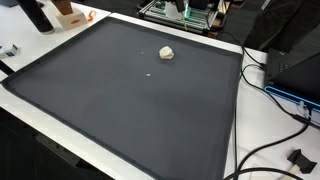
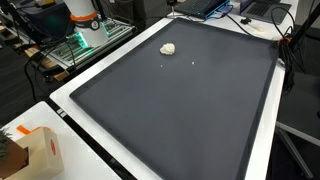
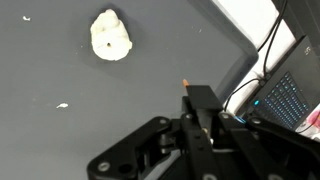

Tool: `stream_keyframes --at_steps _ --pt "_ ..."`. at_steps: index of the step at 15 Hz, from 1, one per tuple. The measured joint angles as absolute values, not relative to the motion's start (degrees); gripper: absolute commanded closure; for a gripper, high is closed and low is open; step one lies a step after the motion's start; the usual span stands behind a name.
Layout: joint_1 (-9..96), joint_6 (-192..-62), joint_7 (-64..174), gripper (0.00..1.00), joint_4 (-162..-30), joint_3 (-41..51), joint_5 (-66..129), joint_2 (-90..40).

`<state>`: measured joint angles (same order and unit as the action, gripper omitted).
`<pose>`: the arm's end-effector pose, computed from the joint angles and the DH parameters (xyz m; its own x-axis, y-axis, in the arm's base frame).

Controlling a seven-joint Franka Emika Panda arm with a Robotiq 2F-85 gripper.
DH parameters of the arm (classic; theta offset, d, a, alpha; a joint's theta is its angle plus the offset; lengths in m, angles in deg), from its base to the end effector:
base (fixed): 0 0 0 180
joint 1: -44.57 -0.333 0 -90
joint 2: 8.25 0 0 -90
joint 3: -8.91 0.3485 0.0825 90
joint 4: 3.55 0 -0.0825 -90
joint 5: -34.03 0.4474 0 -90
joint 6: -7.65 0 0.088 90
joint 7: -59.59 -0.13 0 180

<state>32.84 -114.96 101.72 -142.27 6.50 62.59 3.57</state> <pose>0.4878 0.1104 0.3583 0.8263 0.5384 0.1654 0.5575 -0.7401 -0.3761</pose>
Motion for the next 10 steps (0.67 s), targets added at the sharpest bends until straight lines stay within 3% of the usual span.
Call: stream_keyframes --at_steps 10 --pt "37.98 -110.11 108.59 0.97 -138.39 6.06 72.15 -3.37"
